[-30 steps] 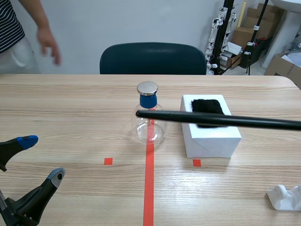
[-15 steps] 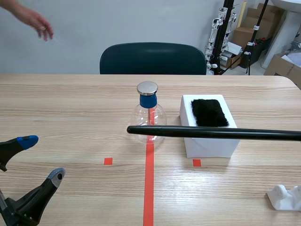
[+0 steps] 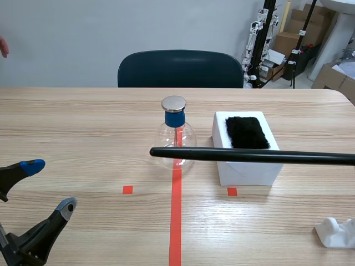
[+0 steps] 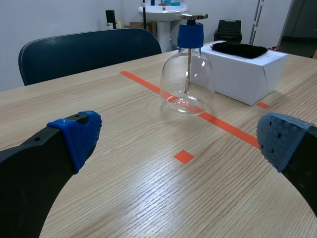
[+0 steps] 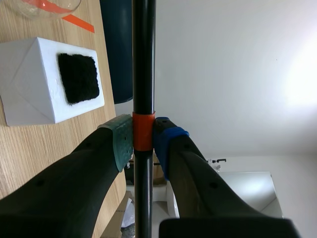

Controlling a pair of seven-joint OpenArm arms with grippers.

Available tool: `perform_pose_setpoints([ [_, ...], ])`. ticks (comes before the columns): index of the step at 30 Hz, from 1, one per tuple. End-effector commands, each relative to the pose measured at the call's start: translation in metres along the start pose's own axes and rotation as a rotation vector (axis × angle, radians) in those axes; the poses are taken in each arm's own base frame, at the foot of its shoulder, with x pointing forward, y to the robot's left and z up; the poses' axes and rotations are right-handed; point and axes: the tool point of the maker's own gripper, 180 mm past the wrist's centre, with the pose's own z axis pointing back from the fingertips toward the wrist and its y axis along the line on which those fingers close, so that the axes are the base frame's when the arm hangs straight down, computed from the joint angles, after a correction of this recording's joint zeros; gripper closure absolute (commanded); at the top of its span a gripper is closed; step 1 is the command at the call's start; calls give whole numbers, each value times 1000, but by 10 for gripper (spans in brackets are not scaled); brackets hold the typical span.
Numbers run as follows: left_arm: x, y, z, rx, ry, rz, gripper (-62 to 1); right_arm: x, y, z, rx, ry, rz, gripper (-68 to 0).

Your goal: Do the electroscope experiment. move the rod toward and away from the electroscope

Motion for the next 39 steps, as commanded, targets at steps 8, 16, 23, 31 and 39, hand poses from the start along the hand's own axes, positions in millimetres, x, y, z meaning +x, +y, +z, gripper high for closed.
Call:
perform_pose_setpoints([
  [8,6,4,1,3,-17,-9,-623,1,-6,-2,-25,-10,7,0],
  [16,6,4,1,3,-17,-9,-623,2,-6,-2,-25,-12,8,0],
  [23,6,4,1,3,-17,-9,-623,1,-6,-2,-25,-11,8,0],
  [31,6,4,1,3,-17,-9,-623,4,-6,-2,-24,-26,7,0],
  [39,6,4,1,3,-17,-9,-623,5,-6,-2,-24,-33,8,0],
])
